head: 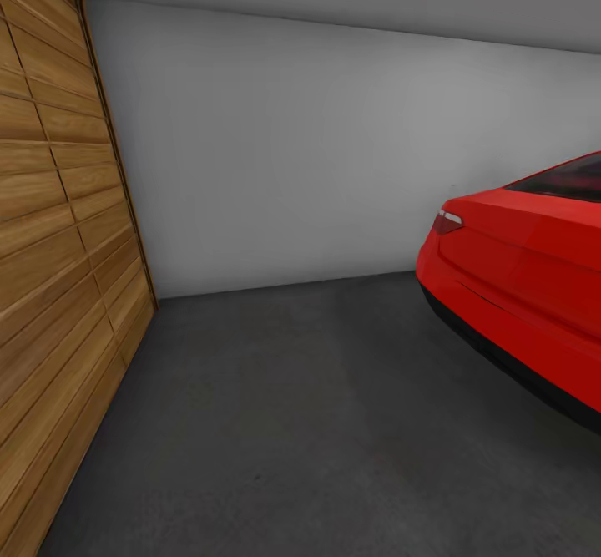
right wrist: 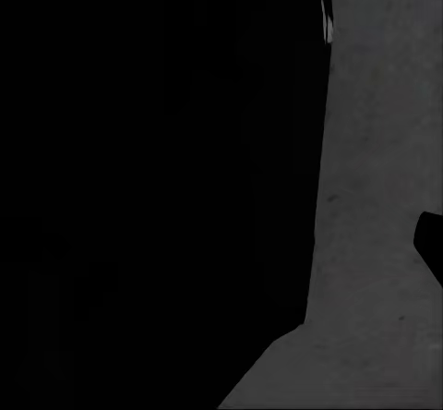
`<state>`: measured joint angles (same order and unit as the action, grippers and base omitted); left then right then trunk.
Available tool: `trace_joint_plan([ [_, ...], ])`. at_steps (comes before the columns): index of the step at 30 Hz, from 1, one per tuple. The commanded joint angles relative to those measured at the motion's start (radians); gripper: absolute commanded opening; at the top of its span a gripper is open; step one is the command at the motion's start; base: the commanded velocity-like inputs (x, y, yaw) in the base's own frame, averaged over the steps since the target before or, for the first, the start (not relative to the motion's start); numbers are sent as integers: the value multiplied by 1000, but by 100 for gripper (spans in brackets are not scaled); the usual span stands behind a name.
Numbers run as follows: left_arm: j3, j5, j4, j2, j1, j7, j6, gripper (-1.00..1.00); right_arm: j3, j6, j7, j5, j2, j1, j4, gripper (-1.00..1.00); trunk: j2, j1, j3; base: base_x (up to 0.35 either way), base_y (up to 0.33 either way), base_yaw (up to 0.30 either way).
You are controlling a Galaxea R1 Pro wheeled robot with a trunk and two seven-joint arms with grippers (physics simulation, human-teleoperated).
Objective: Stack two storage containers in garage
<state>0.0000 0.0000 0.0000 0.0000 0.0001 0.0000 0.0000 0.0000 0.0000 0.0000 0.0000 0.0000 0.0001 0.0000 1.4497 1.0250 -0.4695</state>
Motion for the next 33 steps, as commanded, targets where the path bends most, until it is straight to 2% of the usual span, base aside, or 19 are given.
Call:
trace_joint_plan([
  [1, 1, 3, -6, 6, -2, -2, -2, 100, 6, 3, 1, 6, 2, -2, 0, 100, 0, 0, 0, 0, 0, 0],
  [20, 0, 2, -28, 9, -2, -2, -2, 100, 2, -33, -2, 5, 0, -2, 0, 100, 0, 0, 0, 0, 0, -5],
  [33, 0, 2, -29, 9, -2, -1, -2, 100, -1, -106, 1, -1, -3, -2, 1, 100, 0, 0, 0, 0, 0, -234],
])
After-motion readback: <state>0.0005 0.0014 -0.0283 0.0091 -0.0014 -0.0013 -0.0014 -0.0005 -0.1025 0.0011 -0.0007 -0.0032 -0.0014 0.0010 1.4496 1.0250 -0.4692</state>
